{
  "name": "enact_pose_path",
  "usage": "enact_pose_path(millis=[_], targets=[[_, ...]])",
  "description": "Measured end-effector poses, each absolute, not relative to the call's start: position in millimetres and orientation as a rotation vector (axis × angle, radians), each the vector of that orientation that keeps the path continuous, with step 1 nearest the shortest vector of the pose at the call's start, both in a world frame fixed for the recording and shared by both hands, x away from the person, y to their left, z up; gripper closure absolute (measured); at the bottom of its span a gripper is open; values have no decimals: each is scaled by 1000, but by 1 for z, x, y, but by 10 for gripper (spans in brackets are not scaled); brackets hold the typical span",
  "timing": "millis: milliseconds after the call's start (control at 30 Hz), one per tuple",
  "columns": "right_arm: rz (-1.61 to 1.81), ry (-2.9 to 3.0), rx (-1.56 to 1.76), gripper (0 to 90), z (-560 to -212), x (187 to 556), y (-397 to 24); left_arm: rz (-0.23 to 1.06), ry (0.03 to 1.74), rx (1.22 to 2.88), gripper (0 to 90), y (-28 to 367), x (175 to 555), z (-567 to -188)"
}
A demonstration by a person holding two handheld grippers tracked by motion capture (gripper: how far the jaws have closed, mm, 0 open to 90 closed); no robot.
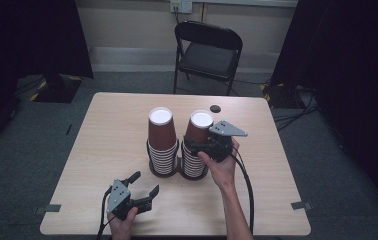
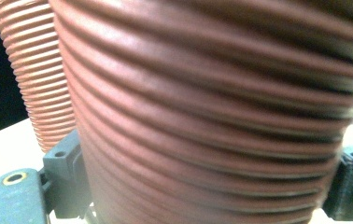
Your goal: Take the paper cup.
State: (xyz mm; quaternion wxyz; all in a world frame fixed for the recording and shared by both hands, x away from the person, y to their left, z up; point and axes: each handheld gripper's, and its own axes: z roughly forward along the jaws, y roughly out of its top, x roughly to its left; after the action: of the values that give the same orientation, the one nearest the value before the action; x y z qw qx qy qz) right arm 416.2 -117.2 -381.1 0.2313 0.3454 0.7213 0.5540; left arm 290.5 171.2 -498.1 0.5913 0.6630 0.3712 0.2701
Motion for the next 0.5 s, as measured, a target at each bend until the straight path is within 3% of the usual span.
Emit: enact_pose_path(millis=[500], targets=[[1571,1957,931,118,-367,412,-121,639,849,1563,159,170,291,-498]])
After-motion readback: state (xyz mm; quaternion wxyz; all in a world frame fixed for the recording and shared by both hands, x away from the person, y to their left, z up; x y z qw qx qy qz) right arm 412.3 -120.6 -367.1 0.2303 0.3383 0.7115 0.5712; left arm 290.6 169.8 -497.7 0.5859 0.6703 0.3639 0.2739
